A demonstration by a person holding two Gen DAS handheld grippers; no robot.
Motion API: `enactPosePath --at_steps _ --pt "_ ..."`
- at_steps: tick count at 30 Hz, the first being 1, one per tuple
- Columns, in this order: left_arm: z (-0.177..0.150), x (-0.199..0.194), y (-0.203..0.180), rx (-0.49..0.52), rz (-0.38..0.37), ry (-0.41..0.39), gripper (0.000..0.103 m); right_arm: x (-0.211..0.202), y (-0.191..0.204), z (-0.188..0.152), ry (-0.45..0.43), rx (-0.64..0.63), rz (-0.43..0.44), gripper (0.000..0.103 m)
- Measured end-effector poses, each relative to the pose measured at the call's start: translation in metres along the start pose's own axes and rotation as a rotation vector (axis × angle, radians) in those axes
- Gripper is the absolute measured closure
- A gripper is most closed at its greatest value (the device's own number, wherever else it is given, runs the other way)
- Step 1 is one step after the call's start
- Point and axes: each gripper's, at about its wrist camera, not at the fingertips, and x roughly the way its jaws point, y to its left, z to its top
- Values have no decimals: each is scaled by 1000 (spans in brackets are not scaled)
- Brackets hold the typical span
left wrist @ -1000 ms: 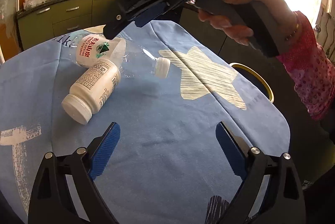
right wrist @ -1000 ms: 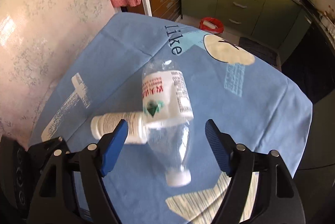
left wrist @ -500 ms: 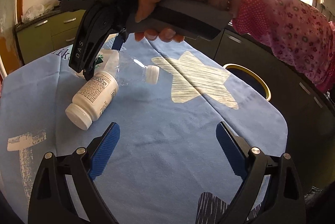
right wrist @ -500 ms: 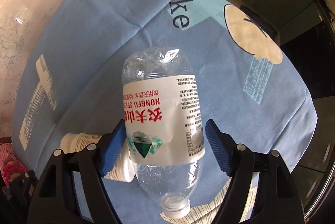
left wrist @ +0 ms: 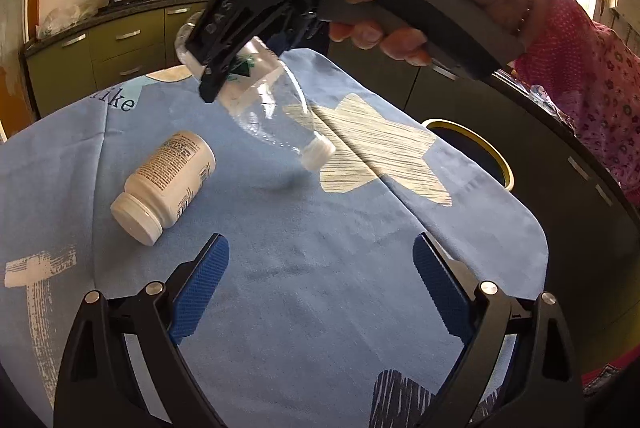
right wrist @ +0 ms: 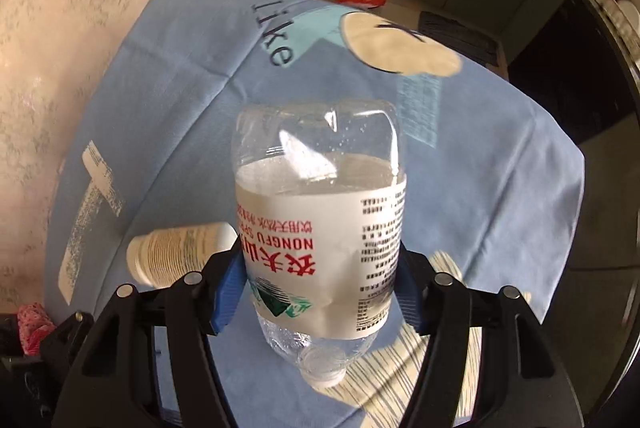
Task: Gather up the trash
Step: 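Carry the water bottle over the bin and open the right gripper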
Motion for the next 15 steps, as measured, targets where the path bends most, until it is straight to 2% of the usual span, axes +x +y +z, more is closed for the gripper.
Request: enactPosePath --at_steps 7,12,15 --pt "-3 3 -12 86 69 -35 11 -35 -53 -56 -89 121 97 42" --pt "0 1 -7 48 13 -58 11 -74 -113 -112 -203 250 111 42" --pt "2 -1 -6 39 -7 -83 11 -104 -161 -156 -301 366 70 42"
